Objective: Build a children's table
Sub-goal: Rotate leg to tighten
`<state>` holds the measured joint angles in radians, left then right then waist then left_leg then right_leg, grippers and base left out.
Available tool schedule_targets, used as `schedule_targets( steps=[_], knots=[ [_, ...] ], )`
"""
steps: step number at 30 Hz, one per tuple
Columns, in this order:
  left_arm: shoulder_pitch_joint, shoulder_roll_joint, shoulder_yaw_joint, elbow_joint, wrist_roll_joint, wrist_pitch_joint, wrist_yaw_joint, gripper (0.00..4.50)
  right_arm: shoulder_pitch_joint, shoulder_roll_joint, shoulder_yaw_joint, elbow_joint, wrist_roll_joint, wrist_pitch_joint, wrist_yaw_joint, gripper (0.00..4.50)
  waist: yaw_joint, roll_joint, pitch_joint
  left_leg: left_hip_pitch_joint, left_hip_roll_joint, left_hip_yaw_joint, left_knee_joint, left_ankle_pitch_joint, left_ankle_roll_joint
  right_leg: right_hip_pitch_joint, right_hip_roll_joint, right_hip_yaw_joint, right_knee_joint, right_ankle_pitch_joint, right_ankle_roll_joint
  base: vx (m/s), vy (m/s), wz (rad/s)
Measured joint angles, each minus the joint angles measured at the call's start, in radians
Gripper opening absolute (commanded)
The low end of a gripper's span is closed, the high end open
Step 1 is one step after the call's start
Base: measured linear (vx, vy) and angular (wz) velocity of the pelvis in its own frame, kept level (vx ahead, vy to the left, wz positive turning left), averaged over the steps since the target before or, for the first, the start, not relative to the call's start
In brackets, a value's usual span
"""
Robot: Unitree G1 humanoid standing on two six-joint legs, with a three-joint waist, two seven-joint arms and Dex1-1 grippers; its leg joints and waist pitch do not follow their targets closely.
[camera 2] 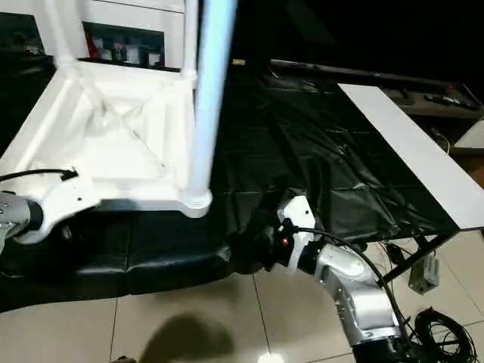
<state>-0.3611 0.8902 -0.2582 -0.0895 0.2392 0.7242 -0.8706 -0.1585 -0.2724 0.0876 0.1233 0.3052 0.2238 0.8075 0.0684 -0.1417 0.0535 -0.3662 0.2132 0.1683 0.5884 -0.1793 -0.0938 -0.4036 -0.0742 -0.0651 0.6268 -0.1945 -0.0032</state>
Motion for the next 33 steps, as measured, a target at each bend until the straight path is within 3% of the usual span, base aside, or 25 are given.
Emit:
schedule_targets(
  steps=[2, 5, 7, 9, 11, 12, 14, 15, 17, 18, 19, 20, 22, 23, 24, 25, 27, 28, 30, 31, 32, 33],
  knots=[
    [0.01, -0.024, 0.066, -0.015, -0.03, -0.02, 0.021, 3.43, 0.011, 0.021, -0.001, -0.012, -0.006, -0.015, -0.032, 4.03, 0.004, 0.001, 0.001, 0.0, 0.0, 0.0, 0.0, 0.0, 0.0, 0.0, 0.0, 0.0, 0.0, 0.0, 0.0, 0.0, 0.0, 0.0],
    [0.021, -0.137, 0.226, -0.106, -0.129, -0.027, 0.063, 3.43, 0.047, 0.038, -0.006, -0.063, -0.023, -0.036, -0.1, 4.03, 0.017, 0.005, 0.002, 0.0, -0.001, 0.001, 0.0, 0.0, 0.0, 0.001, -0.001, 0.001, -0.002, 0.002, -0.004, 0.0, 0.0, 0.0],
    [0.078, -0.233, 0.307, -0.188, -0.207, -0.079, 0.097, 3.43, 0.063, 0.075, -0.043, -0.086, -0.037, -0.036, -0.186, 4.03, 0.019, 0.006, 0.002, 0.0, -0.001, 0.001, 0.0, 0.0, 0.0, 0.001, -0.001, 0.001, -0.003, 0.002, -0.004, 0.0, 0.0, 0.0],
    [0.166, -0.41, 0.382, -0.267, -0.29, -0.087, 0.166, 3.43, 0.086, 0.103, -0.09, -0.114, -0.043, -0.034, -0.276, 4.03, 0.019, 0.008, 0.002, 0.0, -0.002, 0.002, 0.001, 0.0, 0.0, 0.002, -0.001, 0.002, -0.005, 0.002, -0.003, 0.0, 0.0, 0.0],
    [0.246, -0.516, 0.385, -0.291, -0.343, -0.106, 0.231, 3.43, 0.101, 0.113, -0.101, -0.142, -0.043, -0.032, -0.312, 4.03, 0.018, 0.008, 0.002, -0.001, -0.001, 0.002, 0.0, 0.0, 0.0, 0.001, -0.001, 0.002, -0.005, 0.001, -0.002, 0.0, 0.0, 0.0],
    [0.315, -0.61, 0.398, -0.295, -0.369, -0.163, 0.298, 3.43, 0.133, 0.119, -0.102, -0.183, -0.041, -0.032, -0.32, 4.03, 0.018, 0.01, 0.002, -0.001, -0.001, 0.002, -0.002, 0.0, 0.0, 0.001, 0.0, 0.002, -0.007, -0.001, 0.002, 0.0, 0.0, 0.0],
    [0.378, -0.678, 0.382, -0.274, -0.374, -0.227, 0.376, 3.43, 0.167, 0.128, -0.1, -0.201, -0.04, -0.032, -0.323, 4.03, 0.011, 0.011, 0.003, -0.014, -0.005, -0.021, -0.006, 0.0, 0.0, 0.01, -0.002, -0.018, -0.017, -0.003, 0.005, -0.002, -0.011, 0.12],
    [0.385, -0.699, 0.383, -0.259, -0.367, -0.268, 0.417, 3.43, 0.177, 0.128, -0.096, -0.201, -0.041, -0.032, -0.323, 4.03, 0.005, 0.017, 0.007, -0.029, -0.007, -0.047, -0.002, 0.0, 0.001, 0.018, -0.004, -0.048, -0.026, -0.002, 0.003, -0.005, -0.034, 0.49],
    [0.385, -0.724, 0.399, -0.255, -0.351, -0.321, 0.458, 3.43, 0.176, 0.128, -0.083, -0.2, -0.045, -0.033, -0.329, 4.03, 0.006, 0.024, 0.011, -0.041, -0.007, -0.075, -0.002, 0.004, 0.005, 0.034, -0.005, -0.082, -0.04, 0.0, -0.001, -0.007, -0.038, 0.52],
    [0.384, -0.735, 0.407, -0.25, -0.344, -0.349, 0.472, 3.43, 0.172, 0.135, -0.078, -0.2, -0.046, -0.035, -0.334, 4.03, 0.008, 0.033, 0.014, -0.044, -0.007, -0.085, -0.003, 0.006, 0.008, 0.045, -0.007, -0.099, -0.047, -0.001, -0.002, 0.0, -0.036, 0.46],
    [0.382, -0.746, 0.413, -0.244, -0.34, -0.366, 0.477, 3.43, 0.166, 0.136, -0.078, -0.2, -0.046, -0.035, -0.34, 4.03, 0.009, 0.034, 0.015, -0.046, -0.008, -0.093, -0.003, 0.007, 0.01, 0.054, -0.011, -0.113, -0.05, -0.002, -0.003, 0.0, -0.036, 0.46],
    [0.381, -0.748, 0.415, -0.238, -0.335, -0.377, 0.484, 3.43, 0.162, 0.139, -0.079, -0.2, -0.046, -0.035, -0.345, 4.03, 0.014, 0.043, 0.019, -0.049, -0.009, -0.098, -0.003, 0.007, 0.01, 0.06, -0.014, -0.121, -0.05, -0.005, -0.002, -0.002, -0.015, 0.47],
    [0.378, -0.749, 0.41, -0.227, -0.323, -0.396, 0.495, 3.43, 0.159, 0.141, -0.081, -0.2, -0.045, -0.035, -0.353, 4.03, 0.022, 0.046, 0.022, -0.057, -0.017, -0.098, -0.004, 0.012, 0.019, 0.07, -0.026, -0.134, -0.051, -0.011, 0.003, -0.007, 0.004, 0.52],
    [0.378, -0.746, 0.403, -0.215, -0.321, -0.408, 0.499, 3.43, 0.158, 0.145, -0.08, -0.199, -0.044, -0.035, -0.355, 4.03, 0.029, 0.045, 0.023, -0.043, -0.007, -0.078, -0.005, 0.013, 0.02, 0.07, -0.03, -0.124, -0.05, -0.013, 0.006, -0.012, 0.046, 0.33],
    [0.378, -0.741, 0.392, -0.197, -0.32, -0.424, 0.506, 3.43, 0.157, 0.15, -0.082, -0.2, -0.04, -0.035, -0.359, 4.03, 0.043, 0.045, 0.023, -0.032, -0.003, -0.052, -0.009, 0.013, 0.021, 0.074, -0.034, -0.101, -0.048, -0.015, 0.011, -0.009, 0.098, 0.07],
    [0.377, -0.74, 0.382, -0.195, -0.32, -0.429, 0.506, 3.43, 0.158, 0.15, -0.085, -0.2, -0.039, -0.035, -0.363, 4.03, 0.054, 0.046, 0.023, -0.025, -0.004, -0.037, -0.009, 0.014, 0.026, 0.076, -0.038, -0.085, -0.048, -0.016, 0.02, -0.009, 0.098, 0.07],
    [0.363, -0.738, 0.36, -0.19, -0.311, -0.45, 0.506, 3.43, 0.158, 0.151, -0.099, -0.199, -0.039, -0.036, -0.373, 4.03, 0.075, 0.051, 0.02, -0.021, -0.009, -0.007, 0.004, 0.024, 0.046, 0.077, -0.048, -0.056, -0.049, -0.014, 0.043, 0.01, 0.169, -0.05],
    [0.359, -0.736, 0.358, -0.188, -0.309, -0.458, 0.506, 3.43, 0.158, 0.152, -0.101, -0.199, -0.039, -0.036, -0.379, 4.03, 0.076, 0.051, 0.019, -0.022, -0.015, 0.004, 0.011, 0.021, 0.062, 0.079, -0.055, -0.048, -0.051, -0.015, 0.049, 0.012, 0.194, -0.08],
    [0.352, -0.728, 0.362, -0.18, -0.307, -0.466, 0.504, 3.43, 0.158, 0.16, -0.101, -0.199, -0.039, -0.038, -0.389, 4.03, 0.058, 0.048, 0.017, -0.018, -0.04, 0.022, 0.011, 0.015, 0.096, 0.074, -0.056, -0.018, -0.059, -0.021, 0.048, 0.012, 0.217, -0.01],
    [0.351, -0.723, 0.368, -0.176, -0.306, -0.466, 0.503, 3.43, 0.157, 0.164, -0.1, -0.199, -0.039, -0.039, -0.391, 4.03, 0.042, 0.048, 0.017, -0.016, -0.05, 0.031, 0.01, 0.013, 0.109, 0.068, -0.058, -0.008, -0.046, -0.033, 0.028, 0.012, 0.221, 0.03],
    [0.349, -0.711, 0.373, -0.169, -0.305, -0.466, 0.502, 3.43, 0.157, 0.174, -0.1, -0.199, -0.037, -0.041, -0.397, 4.03, 0.024, 0.048, 0.017, -0.016, -0.061, 0.038, 0.01, 0.013, 0.12, 0.054, -0.056, -0.008, -0.013, -0.053, 0.009, -0.007, 0.195, 0.04],
    [0.34, -0.702, 0.375, -0.154, -0.305, -0.469, 0.499, 3.43, 0.166, 0.182, -0.103, -0.2, -0.034, -0.043, -0.409, 4.03, 0.001, 0.036, 0.01, -0.016, -0.079, 0.05, 0.009, 0.014, 0.133, 0.036, -0.05, -0.023, 0.019, -0.067, 0.019, -0.041, 0.129, 0.02]
  ],
)
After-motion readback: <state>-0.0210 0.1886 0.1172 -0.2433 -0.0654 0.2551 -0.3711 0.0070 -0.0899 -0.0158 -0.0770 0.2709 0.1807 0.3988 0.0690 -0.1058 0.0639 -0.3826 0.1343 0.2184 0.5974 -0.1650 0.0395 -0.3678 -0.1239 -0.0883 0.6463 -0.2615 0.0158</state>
